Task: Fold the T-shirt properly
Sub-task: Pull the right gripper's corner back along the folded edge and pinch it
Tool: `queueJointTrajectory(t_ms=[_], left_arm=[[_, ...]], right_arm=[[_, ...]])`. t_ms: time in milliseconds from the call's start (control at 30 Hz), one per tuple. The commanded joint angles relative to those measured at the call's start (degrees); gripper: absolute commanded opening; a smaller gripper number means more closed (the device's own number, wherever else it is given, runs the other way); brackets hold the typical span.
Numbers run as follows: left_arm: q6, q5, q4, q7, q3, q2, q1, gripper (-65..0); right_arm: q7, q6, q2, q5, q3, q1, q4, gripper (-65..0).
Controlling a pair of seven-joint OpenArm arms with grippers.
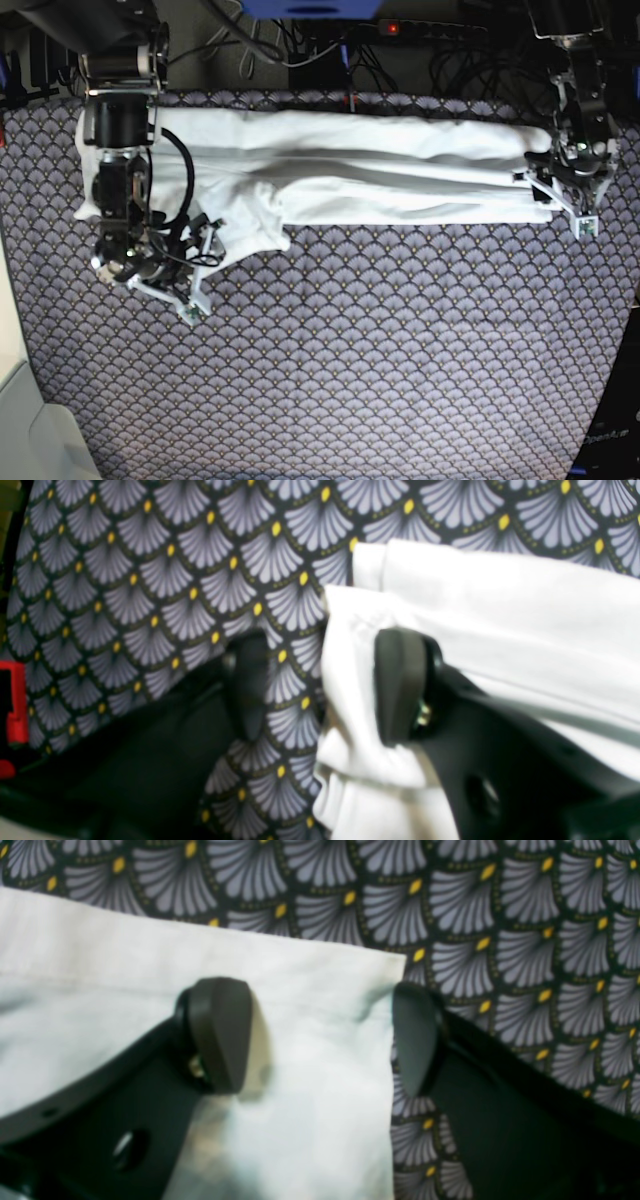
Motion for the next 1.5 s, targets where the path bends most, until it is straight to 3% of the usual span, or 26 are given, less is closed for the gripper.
queueJointTrajectory(t_ms=[0,767,867,1133,1333,1467], left_arm=[[-0.8,-0.1,0.2,2.2,0.1,-0.1,0.6,-30.3],[-0.8,-0.1,0.2,2.2,0.1,-0.1,0.7,-30.3],[-0.8,-0.1,0.2,2.2,0.1,-0.1,0.7,-30.3],[-0.8,-0.1,0.2,2.2,0.1,-0.1,0.7,-30.3],[-0.8,-0.1,0.2,2.2,0.1,-0.1,0.7,-30.3],[-0.8,-0.1,0.2,2.2,0.1,-0.1,0.7,-30.3]], right_arm=[[0.5,-0.1,0.1,0.0,0.0,1.3,0.6,-19.8],[0.5,-0.1,0.1,0.0,3.5,1.7,-1.6,-20.6],[0.5,-0.1,0.1,0.0,3.5,1.7,-1.5,-28.2],[-0.1,-0.1,0.1,0.0,3.5,1.7,-1.4,-65.0],[-3.3,-0.1,1.6,0.3,3.5,1.6,-0.1,-65.0],[-4.5,-0.1,2.2,0.2,3.5,-2.9,10.8,-65.0]])
